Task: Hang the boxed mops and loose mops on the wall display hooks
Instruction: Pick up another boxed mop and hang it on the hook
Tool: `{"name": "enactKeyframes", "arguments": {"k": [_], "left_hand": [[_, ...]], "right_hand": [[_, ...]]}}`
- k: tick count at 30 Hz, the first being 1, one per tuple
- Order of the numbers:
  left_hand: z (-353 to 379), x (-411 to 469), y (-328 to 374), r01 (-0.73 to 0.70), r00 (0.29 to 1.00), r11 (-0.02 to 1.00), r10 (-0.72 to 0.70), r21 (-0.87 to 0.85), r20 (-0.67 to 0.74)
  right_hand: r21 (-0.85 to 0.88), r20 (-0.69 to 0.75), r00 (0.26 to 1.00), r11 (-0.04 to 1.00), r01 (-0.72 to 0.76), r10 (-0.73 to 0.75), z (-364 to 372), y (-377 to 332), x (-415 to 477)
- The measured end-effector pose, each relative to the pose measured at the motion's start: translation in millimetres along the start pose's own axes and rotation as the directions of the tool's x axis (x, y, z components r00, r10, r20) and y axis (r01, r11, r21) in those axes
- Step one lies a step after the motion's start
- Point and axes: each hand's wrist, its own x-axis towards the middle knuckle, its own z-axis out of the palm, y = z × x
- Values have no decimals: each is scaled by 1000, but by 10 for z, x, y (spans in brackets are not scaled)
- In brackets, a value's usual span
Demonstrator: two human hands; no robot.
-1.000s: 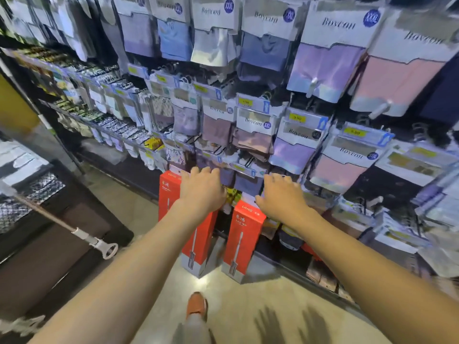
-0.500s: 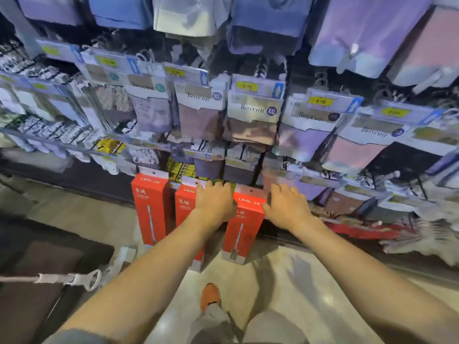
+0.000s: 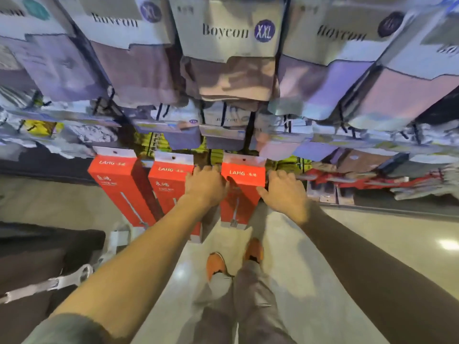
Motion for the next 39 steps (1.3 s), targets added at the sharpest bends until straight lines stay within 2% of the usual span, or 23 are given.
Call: {"name": "enactKeyframes", "arguments": {"k": [3,6,8,10,13,15,17,24,29,32,35,39], "left_hand": [[227,436,-108,34,999,984,-31,-175,19],[443,792,-212,83,997,912,-73,-402,40],[565,935,-218,89,996,822,-68,-563,58],[687,1055,-220,73,997,743,-58,-665,45],[876,1232,-249,-3,999,655,-35,-756,-35],[969,1317,-261,-48,996,573,-30,-818,-80],[1025,1390,-254,-87,990,538,-43,-838,-131],[1275,1488,-290,-106,978,490,-105,-865,-179],[1362,1309,-357,-105,986,445,-72,-889,-153],[1379,1119,-414,-85,991,434,-61,-897,-123],[1415,849,-441,-60,995,417,-52,-907,-89],[1500,431,-462,-41,997,417,-38,-908,-62]], "right_hand": [[162,54,998,987,-25,17,226,79,370],[405,97,991,906,-120,88,480,157,726],[600,86,988,785,-154,129,665,191,922],[767,77,982,618,-170,174,800,191,1053],[887,-2,971,448,-109,241,978,182,1246],[924,-31,970,378,-65,241,1087,170,1361],[918,-72,966,396,-34,250,1184,175,1454],[798,-193,938,603,-22,289,1364,174,1526],[825,-199,924,565,-23,328,1446,161,1319],[806,-222,927,592,1,302,1472,152,1111],[820,-191,932,572,-21,308,1545,183,860],[786,-141,941,613,-81,306,1620,203,410]]}}
